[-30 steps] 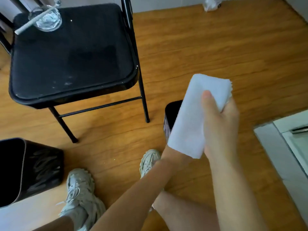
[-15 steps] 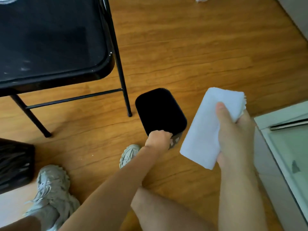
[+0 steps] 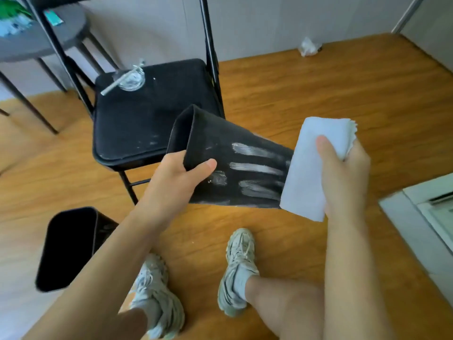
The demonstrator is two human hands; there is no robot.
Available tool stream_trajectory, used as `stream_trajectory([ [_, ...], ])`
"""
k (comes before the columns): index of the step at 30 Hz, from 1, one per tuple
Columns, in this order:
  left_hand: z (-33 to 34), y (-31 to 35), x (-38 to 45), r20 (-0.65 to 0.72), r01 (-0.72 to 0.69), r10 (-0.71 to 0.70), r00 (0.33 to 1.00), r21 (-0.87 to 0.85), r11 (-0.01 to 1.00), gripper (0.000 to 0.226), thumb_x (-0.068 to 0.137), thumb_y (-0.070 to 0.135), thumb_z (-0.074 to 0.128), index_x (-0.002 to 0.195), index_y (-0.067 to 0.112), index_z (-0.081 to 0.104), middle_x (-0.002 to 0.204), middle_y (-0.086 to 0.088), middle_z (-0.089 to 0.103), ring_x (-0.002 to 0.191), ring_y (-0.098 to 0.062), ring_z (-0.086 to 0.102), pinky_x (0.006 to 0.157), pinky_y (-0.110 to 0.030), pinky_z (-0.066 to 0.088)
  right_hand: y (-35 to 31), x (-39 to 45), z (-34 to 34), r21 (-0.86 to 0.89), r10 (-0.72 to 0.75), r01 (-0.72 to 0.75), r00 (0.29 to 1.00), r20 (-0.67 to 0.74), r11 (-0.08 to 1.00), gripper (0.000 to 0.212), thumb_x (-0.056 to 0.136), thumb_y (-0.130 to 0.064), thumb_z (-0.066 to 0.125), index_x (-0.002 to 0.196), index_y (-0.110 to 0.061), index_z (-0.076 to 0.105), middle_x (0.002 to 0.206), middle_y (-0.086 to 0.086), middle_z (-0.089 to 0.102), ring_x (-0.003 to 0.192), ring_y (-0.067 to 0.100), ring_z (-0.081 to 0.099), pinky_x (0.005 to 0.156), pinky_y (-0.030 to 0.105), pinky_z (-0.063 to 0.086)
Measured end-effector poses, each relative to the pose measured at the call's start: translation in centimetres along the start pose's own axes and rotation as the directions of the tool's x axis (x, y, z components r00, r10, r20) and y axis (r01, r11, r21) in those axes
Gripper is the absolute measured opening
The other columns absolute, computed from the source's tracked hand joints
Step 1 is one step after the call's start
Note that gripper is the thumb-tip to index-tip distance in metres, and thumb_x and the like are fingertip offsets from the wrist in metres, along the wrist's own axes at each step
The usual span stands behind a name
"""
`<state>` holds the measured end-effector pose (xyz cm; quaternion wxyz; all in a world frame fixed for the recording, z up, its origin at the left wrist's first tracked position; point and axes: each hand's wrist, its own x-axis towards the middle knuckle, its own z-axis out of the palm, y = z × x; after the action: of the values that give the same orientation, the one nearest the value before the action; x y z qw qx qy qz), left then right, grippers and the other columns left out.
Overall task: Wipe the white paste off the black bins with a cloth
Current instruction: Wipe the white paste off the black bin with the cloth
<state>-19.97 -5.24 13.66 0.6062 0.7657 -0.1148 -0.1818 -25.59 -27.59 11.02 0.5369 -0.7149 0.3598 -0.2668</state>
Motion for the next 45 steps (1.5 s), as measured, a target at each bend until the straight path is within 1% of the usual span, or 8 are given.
stream_trajectory([
  [4,-5.4,-1.0,-3.0,-0.205,-0.017,-0.014,0.979,-0.151,0.988,0.018,0.097,0.012,0.055,0.092,0.019,0.071,0.088,0.005,0.077,0.082,-0.011,0.073,0.066,-0.016,0.054,-1.3,-2.8,3.2,0.033,-0.042,0.039,0.996,0.078,0.999,0.019,0.090,-0.031,0.059,0.106,-0.020,0.060,0.095,-0.003,0.066,0.083,0.012,0.062,0.061,0.024,0.043],
  [10,-9.9,-5.2,-2.7,-0.373,0.052,-0.181,0.910,-0.331,0.942,0.017,0.097,0.017,0.055,0.101,0.020,0.071,0.094,0.002,0.077,0.088,-0.015,0.074,0.071,-0.023,0.055,-1.9,-4.7,8.9,-0.022,-0.094,0.101,0.971,0.221,0.995,0.022,0.091,-0.027,0.060,0.110,-0.018,0.061,0.094,-0.003,0.064,0.087,0.019,0.060,0.064,0.026,0.040],
  [22,-12.6,-7.8,0.0,-0.326,0.080,-0.273,0.905,-0.501,0.862,0.018,0.096,0.016,0.056,0.100,0.021,0.073,0.102,-0.001,0.077,0.097,-0.019,0.072,0.083,-0.035,0.053,-2.5,-5.7,14.1,-0.208,-0.222,0.285,0.934,0.281,0.936,0.035,0.094,-0.028,0.056,0.126,-0.016,0.057,0.109,-0.005,0.061,0.093,0.012,0.053,0.059,0.009,0.035],
  [27,-13.8,-7.8,-0.2,-0.324,0.074,-0.261,0.910,-0.492,0.868,0.018,0.097,0.019,0.054,0.103,0.018,0.072,0.099,0.000,0.077,0.093,-0.017,0.073,0.076,-0.031,0.053,-3.2,-4.5,12.2,-0.338,-0.273,0.325,0.942,0.193,0.883,0.037,0.094,-0.028,0.053,0.128,-0.012,0.055,0.118,0.007,0.062,0.105,0.029,0.056,0.068,0.025,0.038],
  [30,-14.4,-7.7,-0.3,-0.326,0.063,-0.243,0.914,-0.476,0.877,0.018,0.097,0.018,0.054,0.098,0.018,0.072,0.091,0.004,0.078,0.083,-0.012,0.074,0.063,-0.020,0.055,-3.0,-4.4,12.9,-0.425,-0.271,0.359,0.928,0.254,0.831,0.040,0.096,-0.019,0.053,0.135,-0.011,0.050,0.120,0.015,0.061,0.105,0.034,0.054,0.072,0.031,0.040],
  [37,-14.5,-7.9,-0.2,-0.322,0.058,-0.247,0.914,-0.500,0.864,0.016,0.096,0.019,0.055,0.096,0.019,0.071,0.089,0.006,0.078,0.079,-0.009,0.074,0.058,-0.014,0.053,-2.9,-4.3,13.8,-0.487,-0.296,0.414,0.906,0.303,0.769,0.007,0.089,-0.023,0.055,0.092,-0.017,0.056,0.072,0.003,0.056,0.071,0.028,0.048,0.057,0.036,0.041],
  [41,-14.6,-8.0,0.1,-0.331,0.057,-0.252,0.909,-0.500,0.864,0.015,0.095,0.018,0.056,0.096,0.017,0.071,0.089,0.004,0.078,0.079,-0.011,0.074,0.060,-0.019,0.055,-3.5,-4.4,14.3,-0.485,-0.379,0.480,0.877,0.295,0.731,0.040,0.085,-0.035,0.059,0.060,-0.023,0.031,0.059,-0.008,0.047,0.056,0.015,0.044,0.048,0.027,0.032],
  [45,-14.6,-8.3,0.3,-0.371,0.039,-0.244,0.896,-0.481,0.876,0.014,0.095,0.018,0.057,0.095,0.018,0.071,0.088,0.005,0.078,0.079,-0.011,0.074,0.070,-0.031,0.052,-3.1,-4.0,15.0,-0.492,-0.471,0.529,0.847,0.248,0.692,0.038,0.088,-0.040,0.059,0.063,-0.016,0.042,0.055,0.002,0.051,0.053,0.023,0.047,0.046,0.029,0.035],
])
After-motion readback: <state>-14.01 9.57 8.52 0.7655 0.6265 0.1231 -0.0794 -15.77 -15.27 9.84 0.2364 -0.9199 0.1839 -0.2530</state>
